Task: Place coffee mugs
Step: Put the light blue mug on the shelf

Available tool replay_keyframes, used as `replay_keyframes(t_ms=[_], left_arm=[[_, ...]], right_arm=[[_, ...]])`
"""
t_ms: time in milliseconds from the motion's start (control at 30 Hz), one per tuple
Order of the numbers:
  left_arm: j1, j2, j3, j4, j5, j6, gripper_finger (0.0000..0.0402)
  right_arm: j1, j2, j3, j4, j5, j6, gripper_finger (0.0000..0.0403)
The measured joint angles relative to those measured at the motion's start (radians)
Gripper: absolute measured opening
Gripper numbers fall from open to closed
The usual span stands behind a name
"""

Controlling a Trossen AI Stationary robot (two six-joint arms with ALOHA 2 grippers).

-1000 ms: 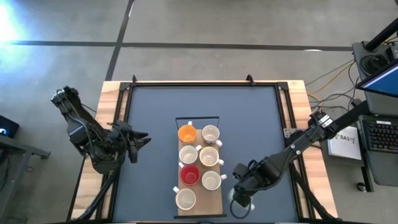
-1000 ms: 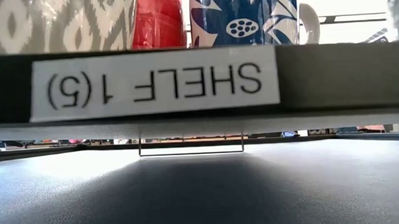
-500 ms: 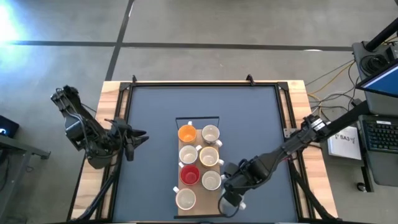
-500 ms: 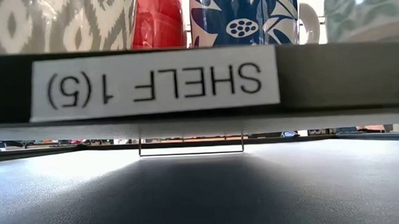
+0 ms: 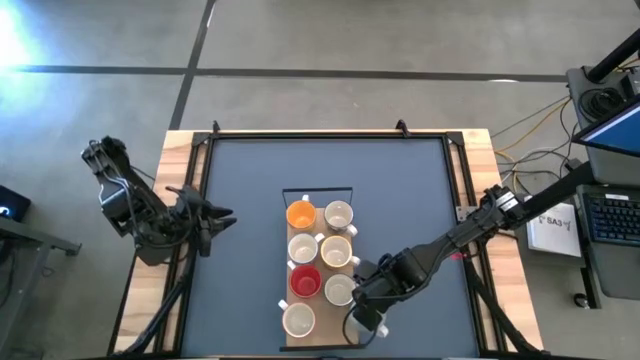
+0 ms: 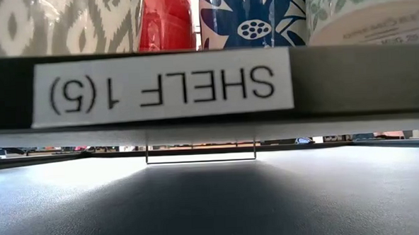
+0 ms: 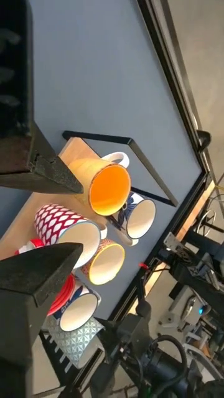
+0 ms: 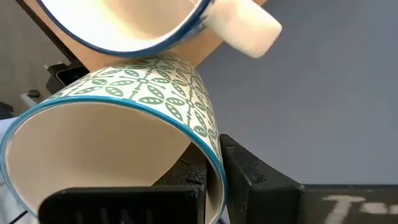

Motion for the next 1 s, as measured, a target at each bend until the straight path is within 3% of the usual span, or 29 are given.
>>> replay_keyframes(t_ms=[233, 1000], left_arm=[[0.0, -0.018, 0.0, -0.018, 0.0, 0.001, 0.012], [0.0, -0.033, 0.0, -0.045, 0.02, 0.001, 0.012]], right_arm=[[-0.001, 0.028, 0.0, 0.044, -0.043, 0.002, 0.0013], [-0.001, 0.05, 0.034, 0.068, -0.038, 0.034, 0.0013]])
